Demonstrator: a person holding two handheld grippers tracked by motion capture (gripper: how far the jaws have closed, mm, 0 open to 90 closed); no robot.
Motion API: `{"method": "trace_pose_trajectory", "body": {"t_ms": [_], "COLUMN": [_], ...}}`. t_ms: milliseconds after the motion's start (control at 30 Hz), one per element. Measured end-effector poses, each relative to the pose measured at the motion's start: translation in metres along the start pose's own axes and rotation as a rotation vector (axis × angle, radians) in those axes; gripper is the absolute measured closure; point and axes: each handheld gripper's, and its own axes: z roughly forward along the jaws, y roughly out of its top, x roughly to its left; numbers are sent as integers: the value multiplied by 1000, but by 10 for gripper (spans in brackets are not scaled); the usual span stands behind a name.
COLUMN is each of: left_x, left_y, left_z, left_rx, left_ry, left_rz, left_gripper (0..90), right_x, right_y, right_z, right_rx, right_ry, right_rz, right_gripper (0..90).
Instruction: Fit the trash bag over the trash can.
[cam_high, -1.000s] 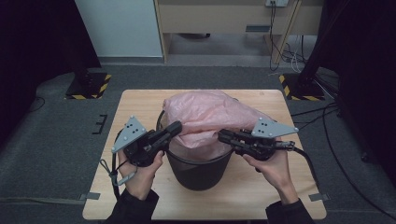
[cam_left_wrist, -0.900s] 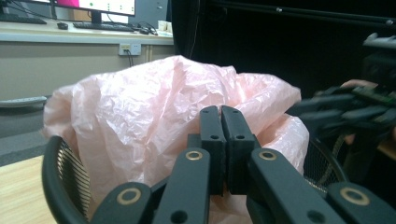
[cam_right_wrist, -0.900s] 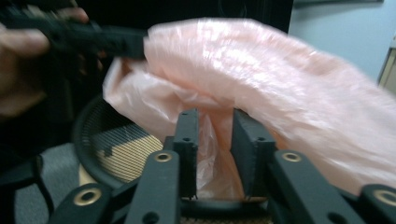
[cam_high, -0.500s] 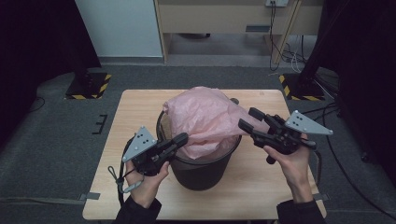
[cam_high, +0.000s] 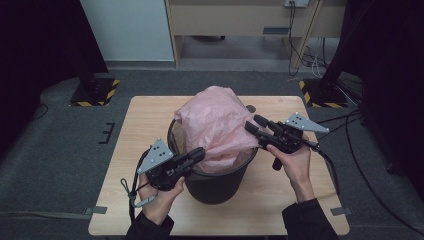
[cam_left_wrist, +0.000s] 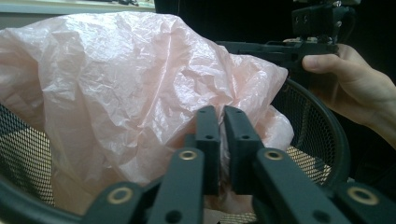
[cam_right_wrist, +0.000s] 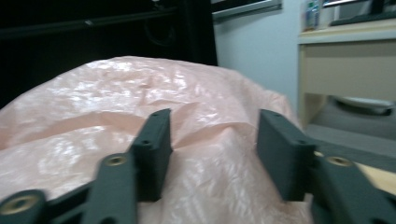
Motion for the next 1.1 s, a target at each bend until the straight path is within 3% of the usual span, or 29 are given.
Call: {"method": "trace_pose_trajectory", "body": {"t_ms": [167, 200, 233, 267, 367, 400, 633, 800, 1100], "left_x": [0, 1, 1, 3, 5, 5, 4, 8, 6], "left_y": [2, 4, 4, 6, 8, 8, 11, 20, 33], "left_z": [-2, -5, -5, -7, -9, -11, -18, -25, -16], "left_rx": [-44, -64, -64, -78, -88, -98, -140, -175, -147], "left_ry": [-6, 3, 3, 13, 10, 14, 19, 46, 55], "left_rz": [-18, -20, -20, -14, -21, -20, -20, -35, -24], "left_gripper": [702, 642, 625, 601, 561, 542, 474, 455, 452], "right_x": [2, 3, 3, 2, 1, 1, 1, 4, 18], "right_y": [1, 2, 2, 4, 5, 5, 9, 12, 14], "right_z": [1, 1, 1, -1, -3, -3, -9, -14, -18], "right_rx": [0, -21, -21, -52, -62, -80, -151, -179, -206], "right_ry": [-28, -45, -45, -53, -52, -54, -78, -43, 39], "right_rz": [5, -7, -7, -17, -25, -37, -65, -132, -191], "right_gripper": [598, 666, 666, 745, 791, 842, 895, 898, 898]}}
